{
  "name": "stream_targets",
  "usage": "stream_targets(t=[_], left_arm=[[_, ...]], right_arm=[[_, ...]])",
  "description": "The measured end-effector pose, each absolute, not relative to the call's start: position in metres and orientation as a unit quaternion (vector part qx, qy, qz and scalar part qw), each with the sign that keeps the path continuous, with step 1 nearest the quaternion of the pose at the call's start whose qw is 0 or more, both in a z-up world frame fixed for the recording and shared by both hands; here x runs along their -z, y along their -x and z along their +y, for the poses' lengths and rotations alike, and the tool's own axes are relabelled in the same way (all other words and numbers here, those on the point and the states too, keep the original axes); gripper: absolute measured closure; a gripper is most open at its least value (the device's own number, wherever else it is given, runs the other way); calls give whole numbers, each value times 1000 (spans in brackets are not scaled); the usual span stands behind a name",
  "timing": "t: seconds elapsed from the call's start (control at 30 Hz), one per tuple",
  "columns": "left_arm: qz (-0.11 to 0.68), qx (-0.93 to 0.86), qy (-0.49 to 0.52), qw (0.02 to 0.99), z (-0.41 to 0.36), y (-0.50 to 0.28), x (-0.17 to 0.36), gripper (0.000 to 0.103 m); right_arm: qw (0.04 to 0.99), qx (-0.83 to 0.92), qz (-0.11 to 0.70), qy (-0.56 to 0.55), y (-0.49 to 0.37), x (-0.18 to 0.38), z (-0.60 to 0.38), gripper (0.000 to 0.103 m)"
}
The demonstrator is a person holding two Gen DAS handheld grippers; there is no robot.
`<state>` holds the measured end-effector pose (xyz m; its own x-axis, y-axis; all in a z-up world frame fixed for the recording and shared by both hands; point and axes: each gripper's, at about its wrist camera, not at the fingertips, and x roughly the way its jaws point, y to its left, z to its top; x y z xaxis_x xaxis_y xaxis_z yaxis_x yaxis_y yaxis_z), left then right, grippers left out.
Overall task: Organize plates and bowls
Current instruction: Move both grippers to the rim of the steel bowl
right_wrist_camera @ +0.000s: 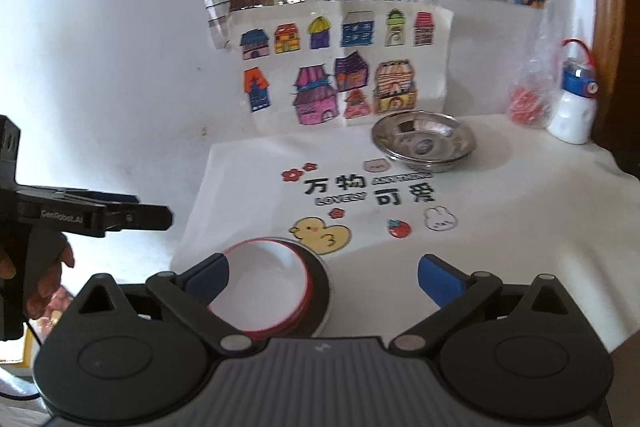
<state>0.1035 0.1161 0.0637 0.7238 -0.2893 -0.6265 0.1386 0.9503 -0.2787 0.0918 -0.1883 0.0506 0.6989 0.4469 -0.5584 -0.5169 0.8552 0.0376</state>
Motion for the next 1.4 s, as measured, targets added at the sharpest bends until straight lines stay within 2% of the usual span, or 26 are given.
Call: stream_targets(t=[0.5, 1.4], left_arm=[[360, 86, 69, 926, 112, -80, -32, 1], [403, 94, 34, 910, 92, -108, -7, 1]], right_arm=[[928, -206, 305, 56, -88, -23, -207, 0], [912, -192, 354, 71, -120, 3, -197, 0]])
